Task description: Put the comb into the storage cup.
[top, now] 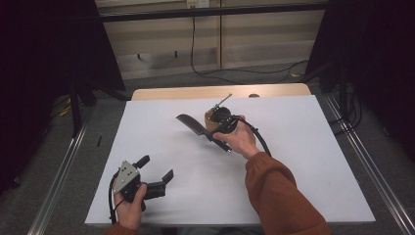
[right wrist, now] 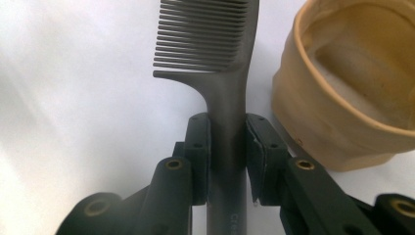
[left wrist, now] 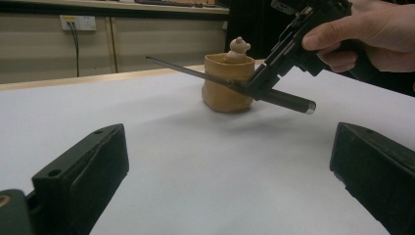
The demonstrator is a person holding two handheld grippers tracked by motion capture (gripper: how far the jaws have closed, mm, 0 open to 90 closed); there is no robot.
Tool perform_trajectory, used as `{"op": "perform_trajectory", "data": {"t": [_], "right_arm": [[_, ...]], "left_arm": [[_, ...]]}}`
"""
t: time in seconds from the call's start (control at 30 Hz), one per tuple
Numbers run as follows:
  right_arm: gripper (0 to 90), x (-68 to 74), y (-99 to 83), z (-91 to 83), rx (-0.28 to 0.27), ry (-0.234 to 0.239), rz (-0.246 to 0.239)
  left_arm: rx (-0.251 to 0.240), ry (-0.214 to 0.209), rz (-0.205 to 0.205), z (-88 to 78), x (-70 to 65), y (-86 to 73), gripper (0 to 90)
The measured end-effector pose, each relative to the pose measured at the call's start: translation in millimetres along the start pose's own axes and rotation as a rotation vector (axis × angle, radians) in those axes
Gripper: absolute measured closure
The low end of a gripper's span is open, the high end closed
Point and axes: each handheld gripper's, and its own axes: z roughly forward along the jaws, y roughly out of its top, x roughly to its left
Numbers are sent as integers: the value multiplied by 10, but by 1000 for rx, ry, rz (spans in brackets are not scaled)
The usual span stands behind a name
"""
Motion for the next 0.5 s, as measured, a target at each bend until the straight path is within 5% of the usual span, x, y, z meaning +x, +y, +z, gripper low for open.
{"op": "perform_trajectory", "data": {"t": [0.5], "right_arm": [[728,47,6,-134,-98,-15,-16]], "left_arm": [[-1,3,-3,1,1,0,11]]}}
